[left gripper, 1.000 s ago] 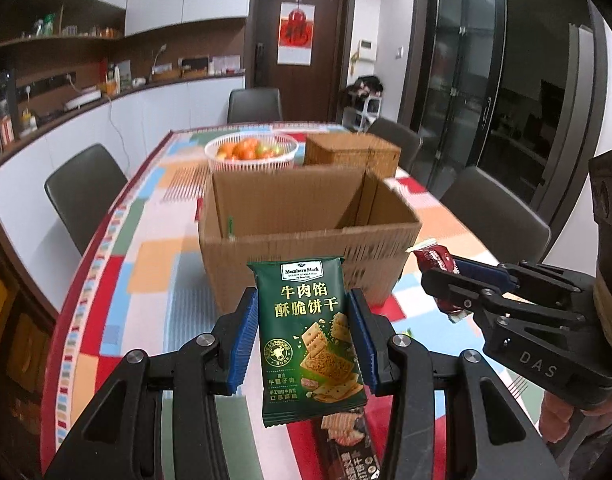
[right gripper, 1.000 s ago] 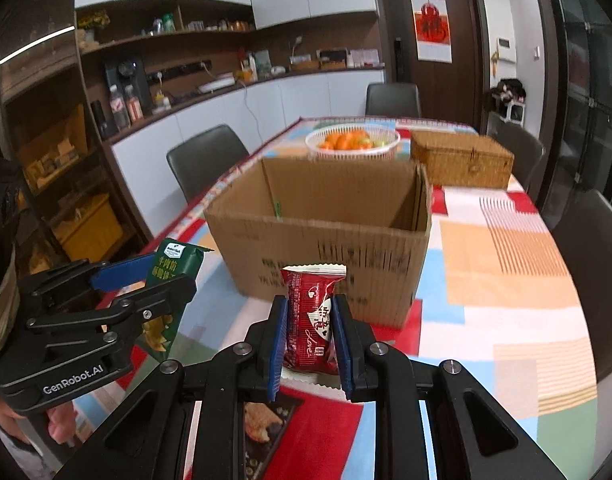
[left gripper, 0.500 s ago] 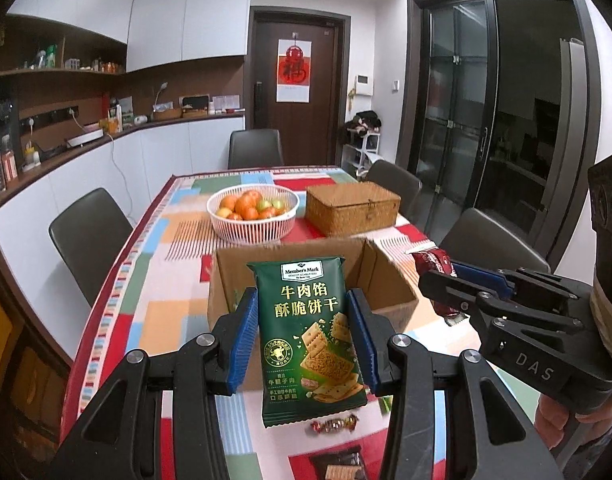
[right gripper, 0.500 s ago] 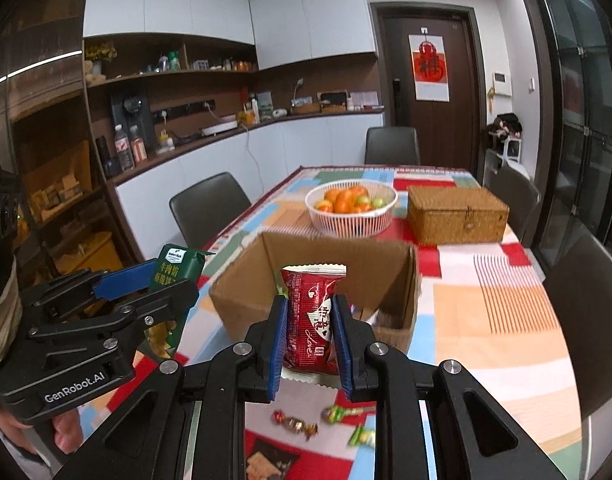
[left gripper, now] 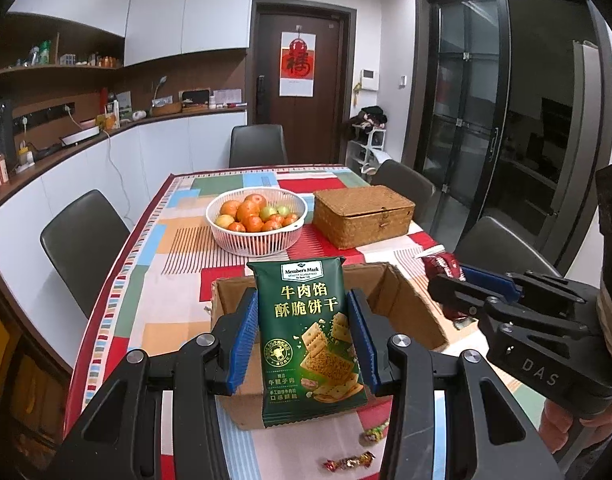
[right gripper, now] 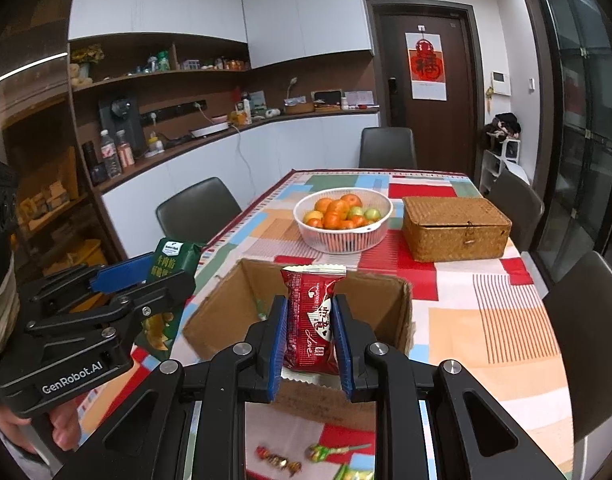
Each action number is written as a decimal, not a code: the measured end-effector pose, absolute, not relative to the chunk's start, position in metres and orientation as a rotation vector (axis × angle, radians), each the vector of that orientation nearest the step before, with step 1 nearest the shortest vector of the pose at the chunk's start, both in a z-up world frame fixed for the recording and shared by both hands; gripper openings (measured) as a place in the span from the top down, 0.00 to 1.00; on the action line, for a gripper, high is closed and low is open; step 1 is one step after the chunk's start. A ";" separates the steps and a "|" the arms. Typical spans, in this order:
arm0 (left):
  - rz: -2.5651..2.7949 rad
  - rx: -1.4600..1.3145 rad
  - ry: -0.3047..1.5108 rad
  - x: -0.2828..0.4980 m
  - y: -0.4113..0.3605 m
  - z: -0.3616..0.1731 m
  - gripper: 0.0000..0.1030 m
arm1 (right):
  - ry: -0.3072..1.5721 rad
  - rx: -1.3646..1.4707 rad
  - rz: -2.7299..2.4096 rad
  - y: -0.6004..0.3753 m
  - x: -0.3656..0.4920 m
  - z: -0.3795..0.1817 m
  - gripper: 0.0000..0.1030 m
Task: Organize snacks
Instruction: 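Carry both snacks into the box and open both tools, then move both tools back toward the snacks on the table, then grasp the dark cracker pack with the left tool while the right tool grasps the green-yellow candy, then carry both snacks into the box and open both tools, then move both tools back to the gold candy and lollipop, then grasp the gold wrapped candy with the left tool while the right tool grasps the lollipop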
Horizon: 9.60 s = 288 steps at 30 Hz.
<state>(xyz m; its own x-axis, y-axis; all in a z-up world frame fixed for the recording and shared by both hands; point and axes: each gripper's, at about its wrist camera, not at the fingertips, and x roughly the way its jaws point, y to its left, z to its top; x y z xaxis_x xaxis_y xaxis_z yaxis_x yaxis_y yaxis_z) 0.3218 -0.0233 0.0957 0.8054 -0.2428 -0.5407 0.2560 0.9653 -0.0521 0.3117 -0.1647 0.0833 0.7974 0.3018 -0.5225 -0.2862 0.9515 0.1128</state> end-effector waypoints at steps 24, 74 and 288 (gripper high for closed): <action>-0.224 0.081 0.647 0.339 -0.029 0.064 0.34 | 0.653 0.000 0.227 -0.172 0.350 0.050 0.55; -0.253 0.098 1.155 0.207 -0.071 -0.111 0.23 | 1.006 -0.030 0.272 -0.201 0.214 -0.098 0.46; -0.441 0.118 1.054 0.300 -0.059 -0.118 0.68 | 1.017 -0.255 0.400 -0.154 0.295 -0.092 0.64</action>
